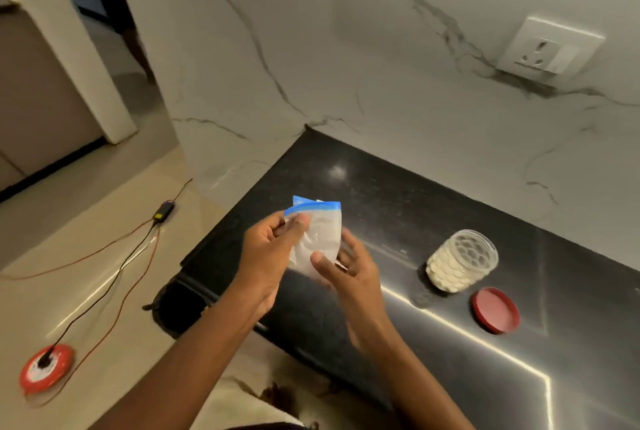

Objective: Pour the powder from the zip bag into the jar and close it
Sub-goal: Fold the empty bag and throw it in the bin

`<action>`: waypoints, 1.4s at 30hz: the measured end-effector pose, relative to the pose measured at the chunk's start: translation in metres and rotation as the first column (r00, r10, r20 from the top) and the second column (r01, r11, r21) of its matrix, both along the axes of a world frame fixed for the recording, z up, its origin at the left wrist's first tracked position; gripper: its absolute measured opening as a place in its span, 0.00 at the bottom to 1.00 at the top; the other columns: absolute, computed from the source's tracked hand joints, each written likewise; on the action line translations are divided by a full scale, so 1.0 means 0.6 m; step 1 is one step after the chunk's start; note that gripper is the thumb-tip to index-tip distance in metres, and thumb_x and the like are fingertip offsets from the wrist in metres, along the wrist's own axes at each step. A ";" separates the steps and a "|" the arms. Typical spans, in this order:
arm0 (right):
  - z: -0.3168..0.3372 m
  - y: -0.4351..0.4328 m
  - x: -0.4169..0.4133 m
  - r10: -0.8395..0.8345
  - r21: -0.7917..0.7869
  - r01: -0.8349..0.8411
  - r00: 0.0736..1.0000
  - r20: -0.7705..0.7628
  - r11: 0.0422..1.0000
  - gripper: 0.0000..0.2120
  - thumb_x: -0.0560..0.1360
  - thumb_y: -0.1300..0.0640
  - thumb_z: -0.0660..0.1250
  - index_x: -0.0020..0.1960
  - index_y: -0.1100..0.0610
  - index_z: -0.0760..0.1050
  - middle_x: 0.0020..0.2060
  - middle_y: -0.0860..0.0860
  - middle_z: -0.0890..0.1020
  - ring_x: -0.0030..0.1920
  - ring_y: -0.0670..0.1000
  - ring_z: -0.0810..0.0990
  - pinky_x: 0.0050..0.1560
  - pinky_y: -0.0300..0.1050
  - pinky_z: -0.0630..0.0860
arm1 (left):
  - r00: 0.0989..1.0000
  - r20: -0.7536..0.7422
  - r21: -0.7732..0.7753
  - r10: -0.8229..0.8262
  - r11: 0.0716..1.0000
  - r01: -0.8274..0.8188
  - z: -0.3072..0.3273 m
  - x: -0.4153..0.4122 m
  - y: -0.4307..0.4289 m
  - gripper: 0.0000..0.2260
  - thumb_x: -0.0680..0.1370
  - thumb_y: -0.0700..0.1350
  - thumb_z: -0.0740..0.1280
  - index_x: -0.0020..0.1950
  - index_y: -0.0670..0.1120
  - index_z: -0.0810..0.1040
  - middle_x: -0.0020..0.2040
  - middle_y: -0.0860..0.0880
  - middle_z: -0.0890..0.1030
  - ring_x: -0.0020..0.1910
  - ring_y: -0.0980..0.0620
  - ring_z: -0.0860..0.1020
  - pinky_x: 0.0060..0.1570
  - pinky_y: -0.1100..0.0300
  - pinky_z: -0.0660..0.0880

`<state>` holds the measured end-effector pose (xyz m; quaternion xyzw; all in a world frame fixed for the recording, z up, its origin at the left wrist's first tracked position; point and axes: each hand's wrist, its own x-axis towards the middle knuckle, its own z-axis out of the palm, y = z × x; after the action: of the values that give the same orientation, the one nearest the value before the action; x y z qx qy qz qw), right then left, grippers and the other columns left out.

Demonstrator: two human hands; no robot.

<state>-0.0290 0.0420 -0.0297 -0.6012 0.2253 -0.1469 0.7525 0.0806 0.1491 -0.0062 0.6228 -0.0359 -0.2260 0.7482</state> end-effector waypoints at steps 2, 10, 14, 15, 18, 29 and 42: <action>-0.006 0.023 0.011 0.049 0.037 -0.049 0.999 -0.004 0.998 0.17 0.79 0.56 0.74 0.67 0.53 0.81 0.59 0.54 0.87 0.60 0.57 0.86 0.56 0.51 0.84 | 0.999 -0.012 -0.001 0.038 0.999 -0.038 -0.014 0.006 0.032 0.05 0.79 0.45 0.77 0.54 0.48 0.87 0.46 0.48 0.90 0.47 0.48 0.89 0.46 0.54 0.87; -0.043 0.160 0.117 0.111 0.132 -0.099 0.990 -0.086 0.986 0.09 0.79 0.58 0.73 0.59 0.58 0.84 0.55 0.59 0.88 0.55 0.61 0.88 0.51 0.53 0.86 | 0.953 -0.144 0.052 0.266 0.964 -0.261 -0.086 0.093 0.210 0.12 0.76 0.50 0.79 0.57 0.48 0.87 0.54 0.44 0.89 0.56 0.38 0.87 0.58 0.39 0.84; -0.087 0.260 0.204 0.103 0.124 -0.081 0.977 -0.189 0.989 0.04 0.78 0.61 0.74 0.53 0.59 0.86 0.49 0.61 0.88 0.51 0.65 0.87 0.49 0.55 0.87 | 0.912 -0.217 0.147 0.347 0.936 -0.321 -0.152 0.174 0.334 0.07 0.81 0.53 0.74 0.49 0.51 0.88 0.51 0.44 0.90 0.48 0.48 0.88 0.51 0.48 0.85; -0.103 0.288 0.231 0.102 0.112 -0.079 0.971 -0.216 0.991 0.04 0.78 0.62 0.74 0.52 0.59 0.86 0.48 0.61 0.88 0.50 0.65 0.87 0.48 0.55 0.86 | 0.898 -0.234 0.192 0.372 0.924 -0.332 -0.172 0.197 0.369 0.08 0.82 0.52 0.73 0.49 0.50 0.87 0.49 0.44 0.89 0.45 0.50 0.87 0.49 0.51 0.84; -0.150 0.365 0.307 0.076 0.053 -0.062 0.947 -0.313 0.997 0.04 0.78 0.63 0.74 0.53 0.60 0.85 0.47 0.59 0.88 0.49 0.65 0.88 0.47 0.60 0.86 | 0.894 -0.251 0.314 0.370 0.905 -0.287 -0.233 0.261 0.460 0.06 0.83 0.46 0.71 0.51 0.46 0.86 0.47 0.46 0.89 0.46 0.48 0.85 0.42 0.60 0.81; -0.445 0.562 0.517 -0.136 -0.082 0.109 0.794 -0.592 0.991 0.02 0.77 0.60 0.72 0.49 0.55 0.82 0.42 0.50 0.87 0.43 0.48 0.87 0.38 0.45 0.85 | 0.918 -0.273 0.535 0.287 0.838 -0.103 -0.457 0.436 0.594 0.05 0.83 0.40 0.70 0.55 0.45 0.85 0.52 0.47 0.87 0.50 0.50 0.84 0.50 0.56 0.80; -0.960 0.484 0.627 -0.097 0.014 0.243 0.439 -0.894 0.970 0.18 0.78 0.65 0.71 0.67 0.66 0.78 0.55 0.60 0.83 0.50 0.59 0.83 0.44 0.50 0.85 | 0.930 -0.356 0.564 0.091 0.815 0.136 -0.863 0.517 0.564 0.05 0.83 0.42 0.70 0.57 0.45 0.85 0.51 0.45 0.86 0.52 0.46 0.84 0.50 0.53 0.79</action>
<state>0.3473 0.3324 -0.6054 -0.5089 0.6526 0.1288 0.5464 0.3908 0.4877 -0.5242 0.7666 0.1674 -0.3475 0.5134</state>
